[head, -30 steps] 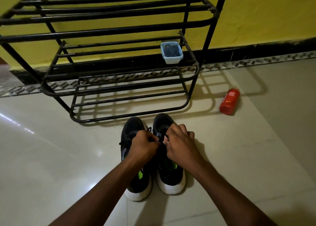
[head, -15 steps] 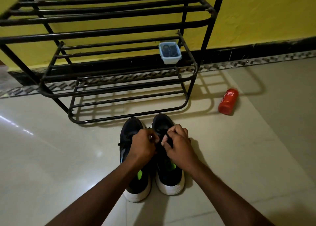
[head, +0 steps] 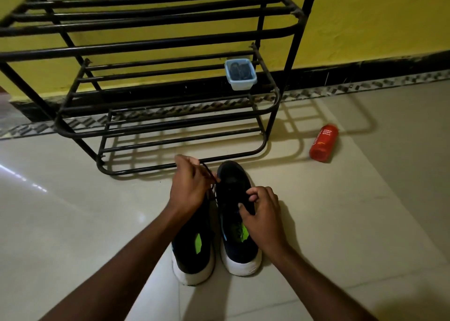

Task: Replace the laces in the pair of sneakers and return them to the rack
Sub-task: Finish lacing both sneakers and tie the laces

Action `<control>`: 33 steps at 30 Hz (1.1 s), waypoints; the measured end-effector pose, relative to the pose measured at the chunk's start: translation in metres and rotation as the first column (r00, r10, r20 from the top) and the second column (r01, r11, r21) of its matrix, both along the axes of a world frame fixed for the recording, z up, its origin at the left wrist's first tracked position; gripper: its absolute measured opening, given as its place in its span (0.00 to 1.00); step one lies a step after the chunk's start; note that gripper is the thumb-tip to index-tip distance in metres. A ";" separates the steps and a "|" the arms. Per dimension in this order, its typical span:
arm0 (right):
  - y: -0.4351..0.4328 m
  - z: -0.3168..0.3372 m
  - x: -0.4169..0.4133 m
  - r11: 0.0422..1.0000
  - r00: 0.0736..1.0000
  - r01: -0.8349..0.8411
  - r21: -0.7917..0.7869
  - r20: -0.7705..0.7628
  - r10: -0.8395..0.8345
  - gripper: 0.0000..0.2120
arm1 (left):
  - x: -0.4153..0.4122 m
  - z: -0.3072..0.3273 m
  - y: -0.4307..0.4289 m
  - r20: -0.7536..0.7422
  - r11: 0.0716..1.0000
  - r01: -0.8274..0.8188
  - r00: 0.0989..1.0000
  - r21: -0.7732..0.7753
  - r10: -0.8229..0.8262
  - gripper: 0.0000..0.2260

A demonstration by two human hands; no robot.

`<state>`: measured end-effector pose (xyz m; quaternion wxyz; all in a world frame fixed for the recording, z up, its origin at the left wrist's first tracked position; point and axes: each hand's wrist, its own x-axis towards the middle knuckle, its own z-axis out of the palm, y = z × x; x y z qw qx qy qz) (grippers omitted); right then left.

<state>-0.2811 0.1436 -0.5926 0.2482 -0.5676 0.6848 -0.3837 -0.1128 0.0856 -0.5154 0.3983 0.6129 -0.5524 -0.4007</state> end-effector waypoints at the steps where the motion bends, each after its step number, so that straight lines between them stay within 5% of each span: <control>1: 0.000 -0.001 0.000 1.000 1.000 0.003 -0.004 0.000 -0.003 0.13 | 0.001 0.007 -0.001 -0.243 0.997 -0.004 0.970 0.076 0.023 0.02; 2: 0.000 -0.002 0.001 1.000 1.000 0.004 -0.008 -0.002 -0.004 0.13 | 0.004 0.009 -0.005 -0.349 0.995 0.034 0.937 0.094 0.001 0.03; 3: 0.000 -0.002 0.002 1.000 1.000 0.003 -0.012 -0.005 -0.003 0.13 | 0.008 0.015 -0.009 -0.273 0.993 0.108 0.958 0.043 -0.092 0.03; 4: 0.000 -0.002 0.002 1.000 1.000 0.003 -0.017 -0.010 -0.003 0.13 | 0.013 0.016 -0.013 0.003 0.970 0.243 0.970 -0.032 -0.243 0.03; 5: 0.001 -0.002 0.003 1.000 1.000 0.002 -0.021 -0.012 -0.003 0.13 | 0.020 0.016 -0.016 0.363 0.909 0.416 0.852 -0.029 -0.379 0.05; 6: 0.001 -0.002 0.003 1.000 1.000 0.001 -0.025 -0.016 -0.001 0.13 | 0.024 0.015 -0.018 0.660 0.843 0.535 0.615 0.053 -0.431 0.08; 7: 0.001 -0.002 0.003 1.000 1.000 0.000 -0.025 -0.021 0.000 0.13 | 0.028 0.014 -0.020 0.814 0.797 0.582 0.378 0.162 -0.441 0.11; 8: 0.001 -0.002 0.003 1.000 1.000 0.000 -0.023 -0.025 -0.001 0.13 | 0.031 0.012 -0.022 0.865 0.775 0.593 0.252 0.217 -0.434 0.13; 9: 0.001 -0.001 0.002 1.000 1.000 0.001 -0.019 -0.026 -0.002 0.13 | 0.028 0.013 -0.021 0.868 0.774 0.603 0.262 0.194 -0.421 0.13; 10: 0.001 -0.001 0.002 1.000 1.000 0.002 -0.018 -0.025 -0.002 0.13 | 0.026 0.014 -0.018 0.790 0.792 0.598 0.422 0.126 -0.445 0.13; 12: 0.001 -0.002 0.003 1.000 1.000 0.006 -0.023 -0.022 -0.007 0.14 | 0.020 0.019 -0.013 0.254 0.872 0.488 0.842 0.015 -0.476 0.17; 14: 0.001 -0.002 0.003 1.000 1.000 0.010 -0.021 -0.016 -0.010 0.16 | 0.015 0.023 -0.010 -0.233 0.923 0.384 0.901 0.037 -0.366 0.21; 16: 0.002 -0.002 0.003 1.000 1.000 0.012 -0.026 -0.023 -0.013 0.17 | 0.009 0.021 -0.005 -0.384 0.952 0.299 0.889 0.070 -0.251 0.18; 18: 0.002 -0.003 0.004 0.999 0.999 0.012 -0.039 -0.044 -0.014 0.18 | 0.008 0.011 -0.008 -0.068 0.965 0.249 0.967 0.078 -0.244 0.16; 20: 0.003 -0.004 0.005 0.998 0.998 0.001 -0.057 -0.070 -0.005 0.17 | 0.006 0.001 -0.009 0.444 0.949 0.306 0.842 0.077 -0.308 0.10; 21: 0.003 -0.004 0.005 0.998 0.997 -0.007 -0.062 -0.078 0.002 0.16 | 0.004 -0.001 -0.007 0.561 0.927 0.355 0.745 0.124 -0.361 0.05; 24: 0.002 -0.004 0.004 0.999 0.996 -0.019 -0.044 -0.084 0.015 0.16 | -0.008 -0.006 -0.001 0.659 0.847 0.436 0.546 0.304 -0.518 0.11; 28: 0.001 -0.001 0.003 0.999 0.996 -0.027 0.025 -0.083 0.029 0.17 | -0.016 -0.007 -0.002 0.762 0.859 0.445 0.455 0.254 -0.462 0.08; 30: -0.001 0.001 0.001 0.997 0.995 -0.036 0.062 -0.085 0.042 0.19 | -0.015 -0.001 -0.002 0.769 0.879 0.417 0.475 0.231 -0.427 0.06; 33: 0.000 0.010 -0.003 0.996 0.996 -0.065 0.063 -0.063 0.069 0.23 | -0.005 0.010 -0.002 0.688 0.927 0.364 0.651 0.087 -0.320 0.03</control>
